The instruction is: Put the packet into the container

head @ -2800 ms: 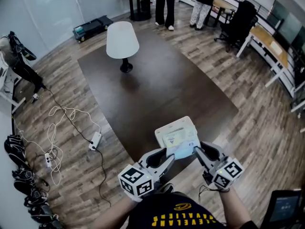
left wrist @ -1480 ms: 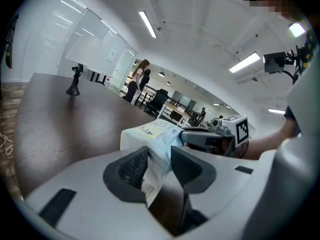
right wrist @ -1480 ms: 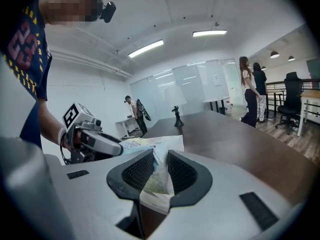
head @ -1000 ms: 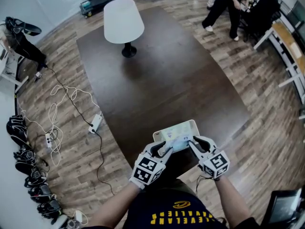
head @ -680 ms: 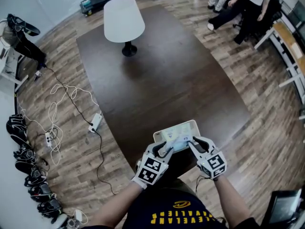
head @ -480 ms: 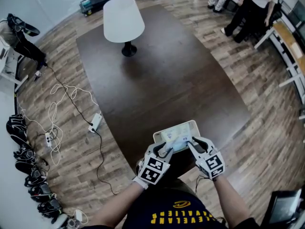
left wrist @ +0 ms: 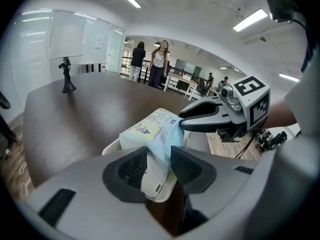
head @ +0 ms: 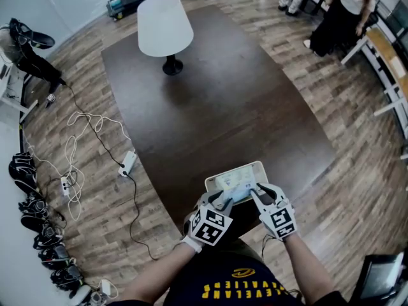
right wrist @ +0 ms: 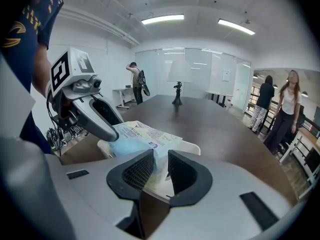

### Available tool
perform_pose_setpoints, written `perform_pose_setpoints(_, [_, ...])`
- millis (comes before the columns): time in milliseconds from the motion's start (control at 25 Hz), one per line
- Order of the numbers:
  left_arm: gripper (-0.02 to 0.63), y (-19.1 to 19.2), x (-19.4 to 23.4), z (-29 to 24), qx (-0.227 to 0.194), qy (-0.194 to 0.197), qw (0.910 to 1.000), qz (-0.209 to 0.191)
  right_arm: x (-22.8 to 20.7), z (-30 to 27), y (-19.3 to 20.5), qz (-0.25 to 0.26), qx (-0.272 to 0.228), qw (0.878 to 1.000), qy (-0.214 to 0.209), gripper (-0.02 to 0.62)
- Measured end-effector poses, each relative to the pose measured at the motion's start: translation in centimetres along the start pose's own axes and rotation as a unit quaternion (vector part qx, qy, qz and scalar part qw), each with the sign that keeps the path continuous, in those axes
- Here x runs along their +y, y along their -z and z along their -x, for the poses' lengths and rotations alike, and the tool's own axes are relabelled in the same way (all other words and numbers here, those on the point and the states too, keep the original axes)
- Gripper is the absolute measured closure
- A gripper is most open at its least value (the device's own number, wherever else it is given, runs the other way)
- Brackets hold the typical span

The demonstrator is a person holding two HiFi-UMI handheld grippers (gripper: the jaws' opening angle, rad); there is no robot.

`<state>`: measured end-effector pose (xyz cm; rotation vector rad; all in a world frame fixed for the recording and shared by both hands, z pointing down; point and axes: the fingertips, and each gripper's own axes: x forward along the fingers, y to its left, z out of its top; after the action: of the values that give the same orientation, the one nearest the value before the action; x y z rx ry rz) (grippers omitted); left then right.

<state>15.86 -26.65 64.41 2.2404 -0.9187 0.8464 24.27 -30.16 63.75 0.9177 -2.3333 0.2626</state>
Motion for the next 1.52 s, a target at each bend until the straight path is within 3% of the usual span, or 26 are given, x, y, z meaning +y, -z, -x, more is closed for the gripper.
perform_pose_setpoints(520, [0.451, 1.2, 0.4, -0.3, 0.022, -0.014, 0.9996, 0.006, 0.6, -0.2, 0.3, -0.021, 0.000, 1.000, 0.001, 0.497])
perform_pose_setpoints(880, [0.354, 1.3, 0.9, 0.0, 0.018, -0.031, 0.9992, 0.019, -0.1, 0.2, 0.4, -0.044, -0.009, 0.999, 0.020, 0.482])
perform_pose_setpoints(1080, [0.307, 1.9, 1.0, 0.7, 0.023, -0.023, 0.9983, 0.049, -0.4, 0.9, 0.6, -0.059, -0.014, 0.998, 0.029, 0.482])
perform_pose_setpoints(1280, [0.307, 1.3, 1.1, 2.1, -0.001, -0.030, 0.9981, 0.054, -0.7, 1.8, -0.2, -0.077, -0.034, 0.995, 0.045, 0.482])
perform_pose_setpoints(1520, [0.307, -0.8, 1.2, 5.1, -0.050, -0.049, 0.9954, 0.066, -0.7, 4.2, -3.4, -0.141, -0.089, 0.985, 0.052, 0.483])
